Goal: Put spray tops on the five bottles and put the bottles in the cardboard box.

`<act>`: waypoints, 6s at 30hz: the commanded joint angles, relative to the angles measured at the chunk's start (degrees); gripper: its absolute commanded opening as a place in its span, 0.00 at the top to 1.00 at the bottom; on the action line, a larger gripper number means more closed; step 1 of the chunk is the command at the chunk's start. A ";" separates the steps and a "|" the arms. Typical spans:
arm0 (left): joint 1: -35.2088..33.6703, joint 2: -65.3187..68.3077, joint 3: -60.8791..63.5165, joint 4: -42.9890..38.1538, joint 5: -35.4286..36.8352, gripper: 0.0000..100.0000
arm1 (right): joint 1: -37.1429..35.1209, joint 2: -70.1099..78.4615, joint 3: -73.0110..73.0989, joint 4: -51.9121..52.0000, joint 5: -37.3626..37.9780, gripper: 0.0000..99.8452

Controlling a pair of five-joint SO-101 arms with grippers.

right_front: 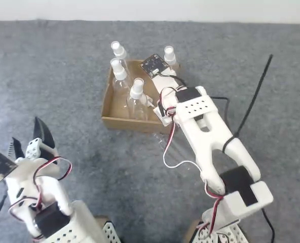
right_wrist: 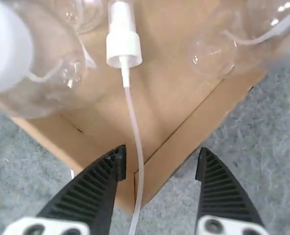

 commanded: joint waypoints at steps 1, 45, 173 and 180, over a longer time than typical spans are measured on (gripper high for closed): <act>-0.18 -0.97 -0.48 -1.49 0.44 0.75 | -2.07 -0.48 -3.87 -0.92 -0.62 0.80; -0.18 -0.97 -0.48 -1.58 0.26 0.75 | -3.82 1.80 -3.43 -3.65 -0.18 0.84; 0.18 -0.97 0.66 -2.64 -1.41 0.75 | 23.87 -66.77 37.89 12.18 -2.90 0.99; 5.01 -0.97 -1.71 -2.20 -1.85 0.75 | 28.70 -70.73 44.66 7.43 -3.78 0.99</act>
